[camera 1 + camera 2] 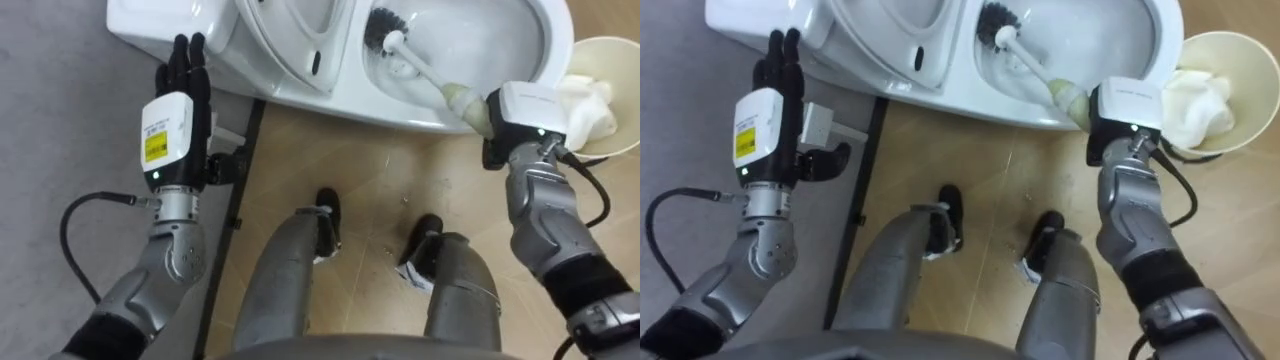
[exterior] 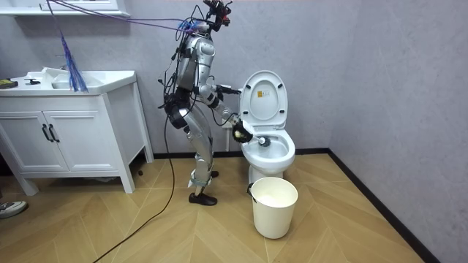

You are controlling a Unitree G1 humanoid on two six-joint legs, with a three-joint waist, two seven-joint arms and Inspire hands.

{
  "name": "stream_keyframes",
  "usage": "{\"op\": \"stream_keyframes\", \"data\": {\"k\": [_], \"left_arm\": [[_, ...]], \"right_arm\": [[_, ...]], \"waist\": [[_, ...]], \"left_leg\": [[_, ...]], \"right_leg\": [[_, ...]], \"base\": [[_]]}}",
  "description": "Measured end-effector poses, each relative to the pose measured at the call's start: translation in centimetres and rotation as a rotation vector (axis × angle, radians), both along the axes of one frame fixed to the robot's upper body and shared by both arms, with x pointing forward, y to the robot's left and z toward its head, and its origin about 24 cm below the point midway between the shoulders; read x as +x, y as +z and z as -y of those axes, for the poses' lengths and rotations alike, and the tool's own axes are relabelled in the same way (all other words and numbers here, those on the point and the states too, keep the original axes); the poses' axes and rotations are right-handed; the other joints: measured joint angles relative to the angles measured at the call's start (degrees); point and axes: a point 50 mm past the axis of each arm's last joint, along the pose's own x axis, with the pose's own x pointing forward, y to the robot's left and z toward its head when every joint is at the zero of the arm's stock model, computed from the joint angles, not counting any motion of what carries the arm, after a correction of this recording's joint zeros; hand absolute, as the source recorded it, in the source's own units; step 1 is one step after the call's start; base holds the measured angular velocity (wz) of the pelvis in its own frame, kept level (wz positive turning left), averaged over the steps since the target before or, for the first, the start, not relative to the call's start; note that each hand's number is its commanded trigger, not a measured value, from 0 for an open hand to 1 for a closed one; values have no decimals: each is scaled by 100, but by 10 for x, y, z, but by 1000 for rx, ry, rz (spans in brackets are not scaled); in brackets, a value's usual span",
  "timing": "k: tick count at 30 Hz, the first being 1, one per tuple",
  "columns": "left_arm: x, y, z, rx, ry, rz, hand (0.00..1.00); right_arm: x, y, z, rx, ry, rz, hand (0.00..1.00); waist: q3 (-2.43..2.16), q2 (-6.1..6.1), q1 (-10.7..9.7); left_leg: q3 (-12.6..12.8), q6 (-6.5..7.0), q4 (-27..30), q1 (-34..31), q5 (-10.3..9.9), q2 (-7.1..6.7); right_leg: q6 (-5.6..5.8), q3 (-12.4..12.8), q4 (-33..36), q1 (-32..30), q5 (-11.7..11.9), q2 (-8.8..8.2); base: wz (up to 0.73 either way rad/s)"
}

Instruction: Brush toilet

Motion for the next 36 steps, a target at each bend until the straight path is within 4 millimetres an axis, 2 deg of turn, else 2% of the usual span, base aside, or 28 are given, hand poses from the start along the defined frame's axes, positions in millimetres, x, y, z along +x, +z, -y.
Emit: {"op": "stream_keyframes", "data": {"k": [3, 7, 9, 10, 12, 13, 16, 18, 19, 22, 26, 30, 32, 34, 36], "left_arm": [[-4, -2, -1, -14, 28, 10, 0], [-5, -2, -1, -14, 33, 15, 0], [-3, -1, -1, -13, 26, 13, 0], [2, 3, 0, -8, 8, 26, 0], [5, 5, -5, 11, -1, 23, 0], [10, 10, -6, 20, -19, 36, 0], [17, 19, -3, 25, -56, 59, 0], [18, 19, -1, 39, -82, 50, 0], [19, 20, 0, 46, -94, 46, 0], [23, 22, 2, 49, -113, 41, 0], [29, 24, 6, 45, -135, 31, 0], [27, 13, 8, 37, -124, -19, 0], [21, 3, 6, 36, -111, -61, 0], [17, -2, 4, 40, -105, -82, 0], [10, -9, 1, 38, -90, -116, 0]], "right_arm": [[-2, -2, -1, 10, 4, -36, 100], [4, -8, 10, -32, -19, -78, 100], [10, -14, 26, -90, -29, -130, 100], [13, -16, 40, -117, -50, -156, 100], [22, -13, 54, -113, -56, -169, 100], [24, -11, 68, -89, -89, -180, 100], [23, -8, 95, 0, -195, -187, 100], [20, -10, 102, 1, -214, -204, 100], [18, -10, 104, -3, -221, -214, 100], [18, -11, 107, -28, -219, -227, 100], [13, -17, 100, -62, -177, -244, 100], [2, -30, 94, -49, -166, -270, 100], [-10, -40, 93, -47, -169, -275, 100], [-19, -45, 93, -42, -167, -274, 100], [-29, -52, 93, -28, -176, -281, 100]], "waist": [[0, -1, -11], [13, -20, -9], [50, -77, -4], [81, -122, 32], [151, -229, 28], [194, -314, 23], [192, -417, -1], [192, -513, -8], [191, -553, 4], [191, -557, 80], [178, -495, 183], [139, -326, 206], [74, -233, 175], [58, -219, 143], [61, -224, 145]], "left_leg": [[-20, -45, -2, -7, 1, 65], [-18, -50, 4, 3, -2, 47], [-25, -46, 31, 10, -1, 1], [-28, -32, 32, 10, 8, -21], [-30, -15, 49, 18, 19, -76], [-52, 9, 51, 8, 34, -138], [-136, 84, 62, -115, 91, -302], [-123, 117, 62, -97, 109, -431], [-71, 133, 66, -81, 109, -465], [-57, 166, 143, -83, 90, -469], [-110, 209, 146, -56, 56, -420], [-124, 201, -44, 205, 59, -351], [-70, 200, -212, 452, 61, -353], [-24, 197, -307, 599, 61, -353], [7, 177, -377, 790, 51, -350]], "right_leg": [[-37, 5, -85, 6, 19, 90], [-35, -7, -69, 19, -5, 37], [-14, 4, 3, 9, -40, -20], [-3, -6, 35, 7, -53, -53], [7, -7, 127, -7, -97, -127], [17, -29, 207, -31, -141, -206], [85, -134, 350, -107, -208, -380], [155, -76, 479, -130, -280, -480], [181, -61, 523, -131, -302, -545], [217, -24, 525, -109, -303, -541], [212, -139, 451, -4, -261, -476], [277, -182, 121, 319, -160, -332], [263, -171, -51, 544, -104, -312], [278, -128, -130, 643, -96, -289], [281, -124, -206, 817, -96, -275]], "base": [[-5], [1], [10], [13], [16], [30], [36], [30], [16], [-1], [-1], [-8], [-8], [-5], [-5]]}}
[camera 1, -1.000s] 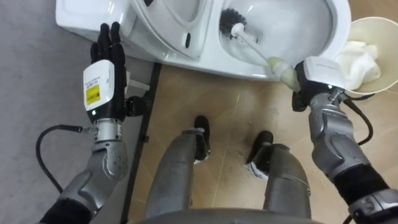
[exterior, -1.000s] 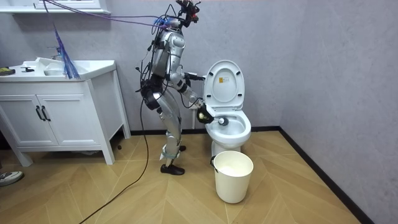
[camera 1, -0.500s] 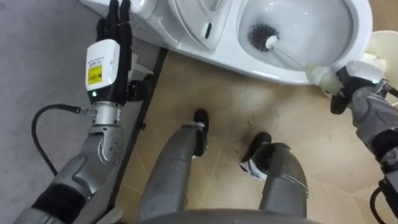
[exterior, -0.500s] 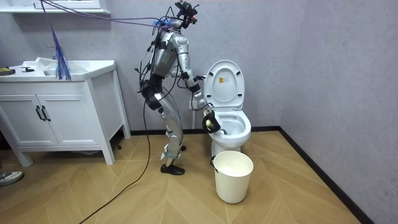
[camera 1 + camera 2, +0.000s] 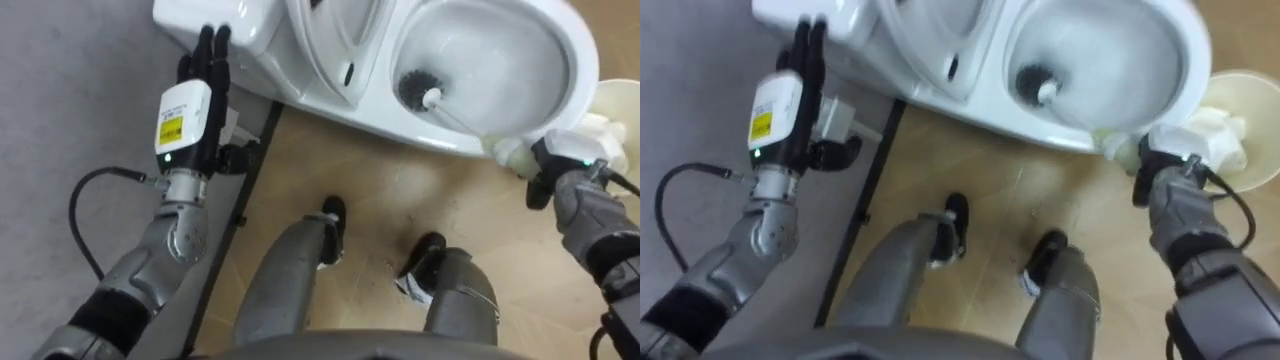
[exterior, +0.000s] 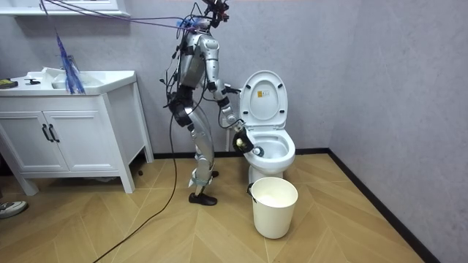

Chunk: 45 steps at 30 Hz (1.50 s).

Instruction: Brush toilet

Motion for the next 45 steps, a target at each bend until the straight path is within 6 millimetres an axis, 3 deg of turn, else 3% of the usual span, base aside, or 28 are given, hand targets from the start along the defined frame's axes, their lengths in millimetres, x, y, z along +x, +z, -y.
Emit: {"op": "stream_keyframes", "data": {"k": [5, 8, 11, 13, 16, 20, 22, 23, 27, 31, 36, 37, 39, 41, 45], "left_arm": [[-13, -16, -8, -16, 46, -69, 0], [-21, -21, -20, -15, 79, -110, 0], [-27, -26, -28, -16, 107, -144, 0], [-34, -33, -36, -15, 149, -187, 0], [-46, -44, -47, -8, 205, -271, 0], [-71, -54, -58, -6, 259, -354, 0], [-90, -57, -64, -30, 317, -381, 0], [-97, -56, -69, -54, 359, -380, 0], [-118, -60, -85, -154, 523, -395, 0], [-151, -80, -84, -330, 687, -489, 0], [-188, -100, -92, -530, 906, -633, 0], [-195, -103, -93, -570, 938, -657, 0], [-202, -106, -93, -624, 972, -686, 0], [-211, -113, -88, -677, 997, -746, 0], [-222, -121, -86, -705, 1020, -831, 0]], "right_arm": [[-24, -18, -6, 74, -25, -23, 100], [-46, -32, -11, 151, -81, -54, 100], [-63, -40, -9, 221, -154, -86, 100], [-81, -46, -4, 263, -229, -119, 100], [-98, -51, 1, 295, -303, -142, 100], [-118, -60, -4, 345, -367, -169, 100], [-136, -64, -11, 378, -385, -183, 100], [-145, -66, -14, 400, -400, -188, 100], [-163, -71, -21, 447, -446, -210, 100], [-184, -74, -22, 477, -537, -210, 100], [-190, -78, -29, 495, -563, -211, 100], [-187, -77, -28, 493, -571, -192, 100], [-187, -75, -25, 474, -592, -161, 100], [-184, -73, -22, 440, -601, -107, 100], [-177, -71, -28, 411, -560, -51, 100]], "waist": [[0, -79, -155], [-5, -321, -294], [-9, -480, -314], [-52, -574, -328], [-75, -596, -375], [-112, -656, -526], [-199, -684, -528], [-214, -708, -549], [-238, -749, -587], [-258, -742, -621], [-233, -841, -612], [-194, -825, -624], [-175, -787, -623], [-184, -720, -637], [-184, -706, -656]], "left_leg": [[30, -22, -177, 421, -12, -20], [24, -22, -257, 798, -12, -73], [16, -22, -357, 1058, -12, -65], [22, -26, -478, 1319, -15, -35], [34, -84, -662, 1690, -53, 22], [15, -137, -884, 2090, -107, 20], [18, -153, -1095, 2468, -134, 9], [24, -157, -1218, 2661, -131, -7], [83, -190, -1529, 3223, -121, -33], [172, -221, -1856, 3828, -132, -73], [168, -243, -1891, 3978, -147, -79], [174, -254, -1892, 4044, -159, -81], [186, -262, -1907, 4107, -217, -70], [187, -262, -1985, 4218, -261, -72], [351, -263, -2063, 4356, -261, -52]], "right_leg": [[37, -36, -208, 441, -52, 15], [81, -27, -327, 833, -131, -2], [92, -42, -487, 1122, -125, 37], [125, -48, -735, 1429, -60, 121], [151, -72, -1096, 1840, 56, 253], [186, -125, -1316, 2213, 94, 309], [222, -115, -1586, 2606, 146, 363], [236, -121, -1676, 2784, 147, 368], [280, -130, -1991, 3321, 177, 418], [325, -114, -2298, 3854, 205, 432], [342, -76, -2422, 4035, 214, 460], [346, -44, -2436, 4091, 217, 461], [358, -31, -2473, 4152, 224, 478], [389, 34, -2513, 4216, 243, 497], [392, 199, -2515, 4252, 246, 519]], "base": [[4], [4], [0], [-3], [-10], [2], [-2], [0], [-5], [-11], [-6], [-9], [-5], [-8], [-20]]}}
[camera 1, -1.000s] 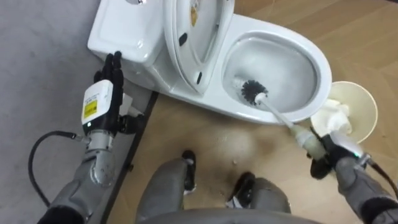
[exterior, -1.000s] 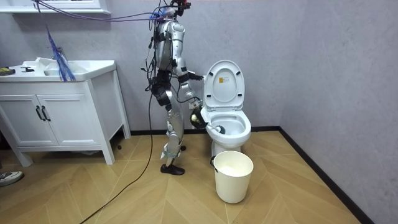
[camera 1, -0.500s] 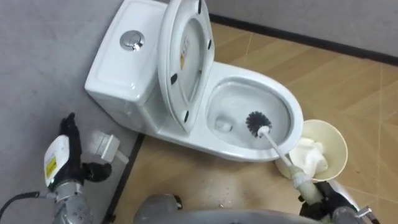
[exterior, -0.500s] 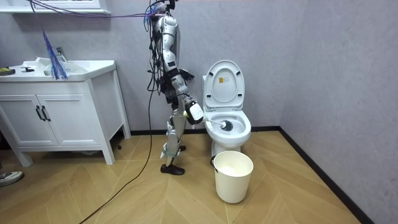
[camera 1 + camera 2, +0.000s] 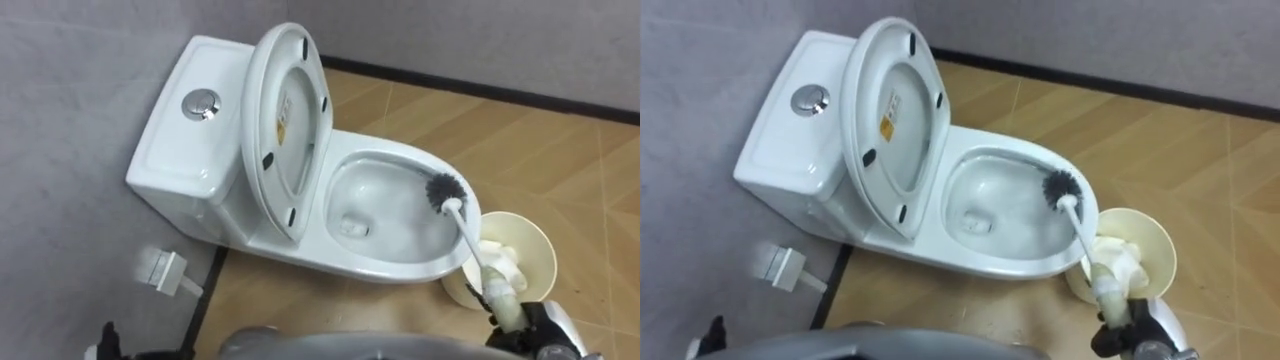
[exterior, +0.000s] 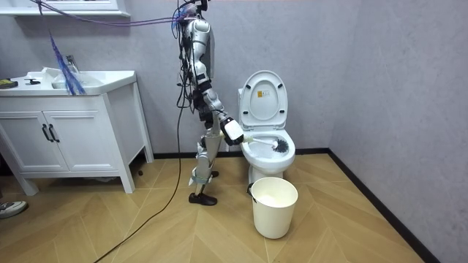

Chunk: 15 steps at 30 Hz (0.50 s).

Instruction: Brush toilet

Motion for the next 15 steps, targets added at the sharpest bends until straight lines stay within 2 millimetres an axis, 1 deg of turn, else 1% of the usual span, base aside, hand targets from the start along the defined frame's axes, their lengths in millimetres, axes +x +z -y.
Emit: {"op": "stream_keyframes", "data": {"k": [1, 3, 4, 5, 6, 7, 8, 10, 11, 12, 13, 14, 15], "left_arm": [[2, -1, 1, -11, -6, 2, 0], [-2, -3, 3, -24, -5, -19, 0], [1, -4, 3, -26, -14, -25, 0], [4, -4, 4, -29, -19, -24, 0], [5, -5, 5, -28, -27, -27, 0], [8, -5, 6, -30, -39, -26, 0], [10, -6, 7, -29, -48, -26, 0], [18, -6, 10, -20, -89, -24, 0], [21, -6, 10, -17, -97, -18, 0], [25, -6, 10, -13, -109, -13, 0], [33, -6, 11, -10, -129, -1, 0], [33, -6, 12, -11, -133, -2, 0], [38, -7, 14, -11, -147, 3, 0]], "right_arm": [[1, 1, -1, -19, 18, 10, 100], [3, 2, -4, -44, 36, 31, 100], [5, 2, -6, -54, 34, 54, 100], [7, 3, -8, -64, 32, 83, 100], [7, 4, -8, -69, 28, 96, 100], [8, 5, -9, -73, 6, 123, 100], [8, 5, -9, -72, -10, 136, 100], [9, 6, -10, -74, -71, 182, 100], [10, 6, -10, -72, -83, 194, 100], [12, 6, -11, -67, -104, 215, 100], [12, 6, -11, -61, -133, 228, 100], [12, 6, -11, -58, -147, 231, 100], [10, 5, -10, -52, -179, 231, 100]], "waist": [[-1, -5, -11], [-2, -6, -65], [0, -3, -113], [-5, -3, -123], [-15, 17, -132], [-35, 26, -163], [-30, 35, -168], [-39, 61, -192], [-39, 63, -226], [-42, 79, -303], [-40, 88, -343], [-38, 93, -359], [-42, 108, -413]], "left_leg": [[49, -1, -34, 40, 1, 4], [107, -1, -71, 106, 1, 5], [140, -1, -103, 144, 1, 2], [213, -1, -134, 187, 0, 5], [246, -1, -135, 194, -1, 8], [276, -1, -154, 208, -3, 5], [298, 0, -167, 226, -3, 2], [410, 1, -224, 293, -4, -2], [418, 1, -224, 292, -4, -2], [430, 1, -231, 286, -4, -1], [461, 1, -236, 287, -4, 0], [474, 0, -237, 288, -4, 0], [502, 0, -236, 304, -4, -1]], "right_leg": [[-1, 44, 0, -1, 0, 4], [0, 111, -5, 28, 1, 7], [1, 150, -15, 32, 1, 9], [5, 239, -30, 24, 4, 21], [10, 261, -45, 23, 12, 23], [19, 297, -100, 28, 42, 29], [23, 337, -100, 27, 45, 29], [26, 452, -100, 19, 46, 29], [26, 462, -103, 12, 46, 29], [28, 488, -106, -4, 48, 34], [28, 557, -106, -21, 50, 42], [29, 570, -106, -23, 51, 43], [28, 640, -105, -19, 53, 44]], "base": [[-19], [-17], [-18], [-22], [-24], [-15], [-19], [-22], [-13], [-11], [-10], [-11], [-13]]}}
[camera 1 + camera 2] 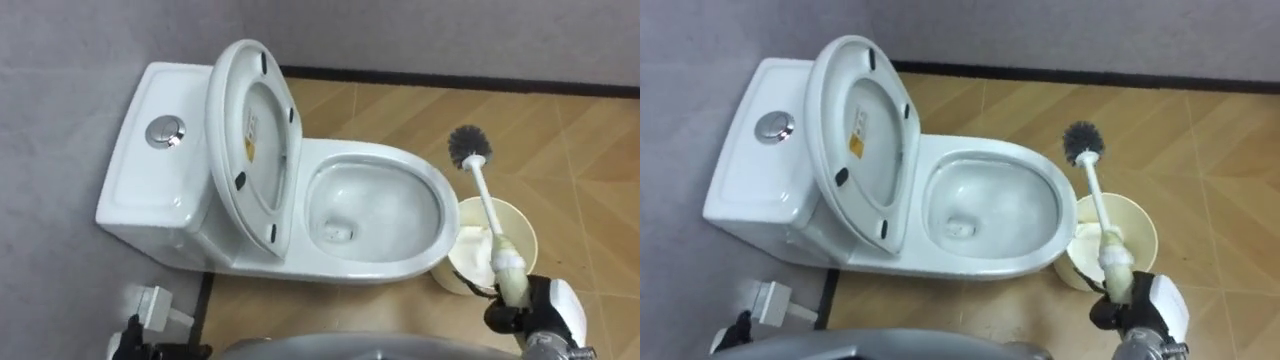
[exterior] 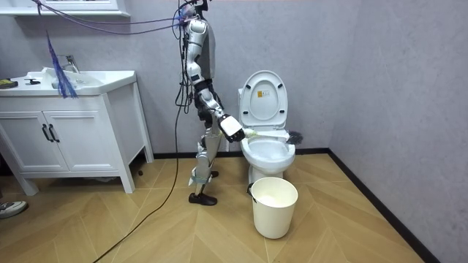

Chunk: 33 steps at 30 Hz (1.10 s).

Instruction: Brush toilet

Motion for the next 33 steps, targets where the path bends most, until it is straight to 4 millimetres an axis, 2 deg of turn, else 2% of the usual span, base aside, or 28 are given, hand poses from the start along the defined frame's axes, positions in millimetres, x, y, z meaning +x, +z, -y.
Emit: {"op": "stream_keyframes", "data": {"k": [3, 4, 5, 6, 12, 20, 33], "left_arm": [[3, -1, 3, 0, -26, -2, 0], [5, -1, 4, -3, -27, 1, 0], [5, -1, 5, -5, -27, 2, 0], [5, -2, 6, -9, -26, 1, 0], [4, -4, 10, -20, -26, -11, 0], [-14, -7, 9, -4, -72, -112, 0], [-9, -7, 9, 15, -124, -134, 0]], "right_arm": [[-8, -2, 0, 17, -59, -6, 100], [-12, -4, 1, 23, -88, -11, 75], [-14, -4, 1, 26, -102, -11, 45], [-16, -5, 1, 35, -128, -9, 0], [-26, -8, 1, 54, -195, -27, 0], [-35, -11, 1, 61, -215, -76, 0], [-49, -19, -2, 120, -206, -194, 0]], "waist": [[2, 28, -63], [2, 34, -101], [4, 39, -130], [5, 50, -162], [8, 67, -194], [7, 87, -191], [10, 4, -203]], "left_leg": [[21, 0, 0, 83, 0, 0], [23, 0, 0, 92, 0, 3], [27, 0, 0, 92, 0, 4], [38, 0, 0, 93, 0, 6], [53, -19, 0, 106, -12, 36], [62, -42, -20, 171, -30, 73], [95, -42, -19, 265, -29, 66]], "right_leg": [[0, 96, -10, 41, 0, 13], [0, 98, -11, 46, 0, 16], [0, 100, -13, 44, 0, 17], [-1, 111, -13, 37, 0, 19], [-24, 154, -8, 32, 16, 52], [-49, 239, -10, 58, 30, 102], [-49, 382, -65, 99, 31, 107]], "base": [[-14], [0], [0], [-7], [-3], [0], [-5]]}}
